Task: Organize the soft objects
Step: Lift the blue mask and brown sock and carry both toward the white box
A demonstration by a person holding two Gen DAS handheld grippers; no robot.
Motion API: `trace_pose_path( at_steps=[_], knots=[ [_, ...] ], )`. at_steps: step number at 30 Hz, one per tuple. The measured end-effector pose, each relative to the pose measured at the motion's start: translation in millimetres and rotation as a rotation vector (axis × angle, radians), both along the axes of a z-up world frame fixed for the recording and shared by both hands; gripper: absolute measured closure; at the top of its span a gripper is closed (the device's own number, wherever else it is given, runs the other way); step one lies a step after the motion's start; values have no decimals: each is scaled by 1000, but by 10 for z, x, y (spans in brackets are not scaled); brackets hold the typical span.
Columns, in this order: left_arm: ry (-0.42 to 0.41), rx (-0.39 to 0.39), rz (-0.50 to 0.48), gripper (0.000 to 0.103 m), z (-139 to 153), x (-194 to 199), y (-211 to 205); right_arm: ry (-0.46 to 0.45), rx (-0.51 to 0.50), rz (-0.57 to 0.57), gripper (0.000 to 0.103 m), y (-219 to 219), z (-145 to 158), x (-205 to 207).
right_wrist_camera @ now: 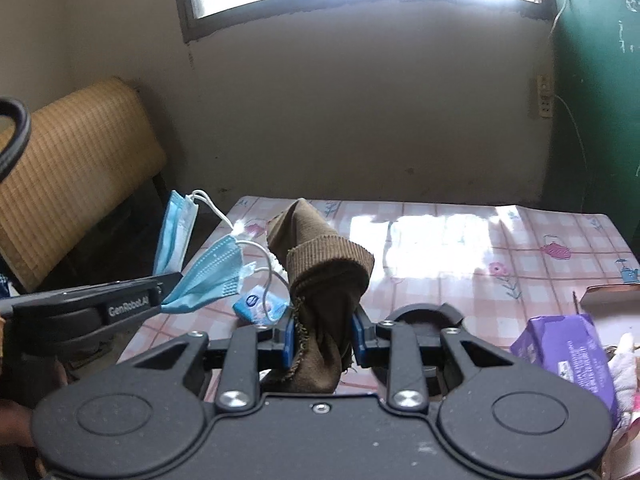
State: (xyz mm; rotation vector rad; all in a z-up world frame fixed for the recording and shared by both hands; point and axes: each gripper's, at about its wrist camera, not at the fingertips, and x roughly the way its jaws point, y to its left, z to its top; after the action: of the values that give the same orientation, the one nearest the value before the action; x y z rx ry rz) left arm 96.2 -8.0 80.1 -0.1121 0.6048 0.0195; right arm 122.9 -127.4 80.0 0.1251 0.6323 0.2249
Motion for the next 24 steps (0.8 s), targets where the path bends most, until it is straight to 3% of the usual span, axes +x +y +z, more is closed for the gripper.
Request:
trace_pose_path(
  at_steps=[24],
  knots=[
    [11,31,-84,92,24,190,-397,1,10,-76,69,-68,101,-133]
  ],
)
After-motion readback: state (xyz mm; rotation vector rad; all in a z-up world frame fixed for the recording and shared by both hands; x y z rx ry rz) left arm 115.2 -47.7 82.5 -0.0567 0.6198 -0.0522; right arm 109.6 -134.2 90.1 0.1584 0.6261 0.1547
